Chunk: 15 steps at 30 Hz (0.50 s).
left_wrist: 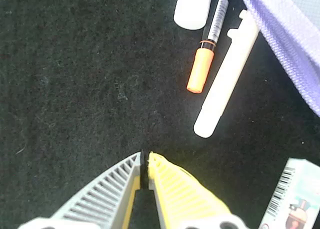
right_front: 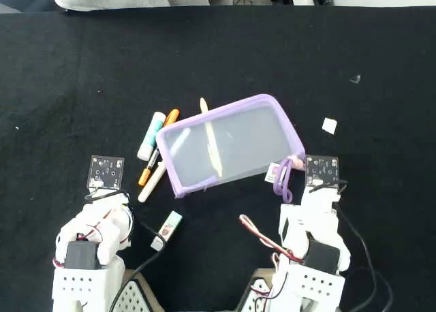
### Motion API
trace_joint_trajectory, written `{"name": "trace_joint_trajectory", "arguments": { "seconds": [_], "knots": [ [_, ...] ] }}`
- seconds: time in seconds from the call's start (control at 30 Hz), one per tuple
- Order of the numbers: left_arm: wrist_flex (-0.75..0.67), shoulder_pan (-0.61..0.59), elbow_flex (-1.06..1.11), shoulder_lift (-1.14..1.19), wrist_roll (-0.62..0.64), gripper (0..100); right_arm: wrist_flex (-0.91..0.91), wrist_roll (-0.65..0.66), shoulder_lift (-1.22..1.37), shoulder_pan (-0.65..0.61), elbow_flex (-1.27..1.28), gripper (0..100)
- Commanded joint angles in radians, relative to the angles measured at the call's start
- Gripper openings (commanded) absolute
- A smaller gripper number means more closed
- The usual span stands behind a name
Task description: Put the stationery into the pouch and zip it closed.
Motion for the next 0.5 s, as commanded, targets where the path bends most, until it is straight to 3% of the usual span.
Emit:
{"name": "trace_joint_trajectory", "arguments": {
  "seconds": [0.0,0.2,0.37,0.47],
  "knots": [
    [0.005,0.001,0.021,-0.003,0.000,3,0.009,0.000,-0.087,-0.017,-0.002,1.4],
    [0.005,0.004,0.021,-0.003,0.000,3,0.000,0.006,-0.085,-0.009,-0.002,1.5],
    [0.005,0.007,0.021,-0.003,0.000,3,-0.138,0.009,-0.085,-0.008,-0.015,1.5],
    [0.005,0.007,0.021,-0.003,0.000,3,-0.222,0.106,-0.085,-0.009,-0.016,1.5]
  ]
}}
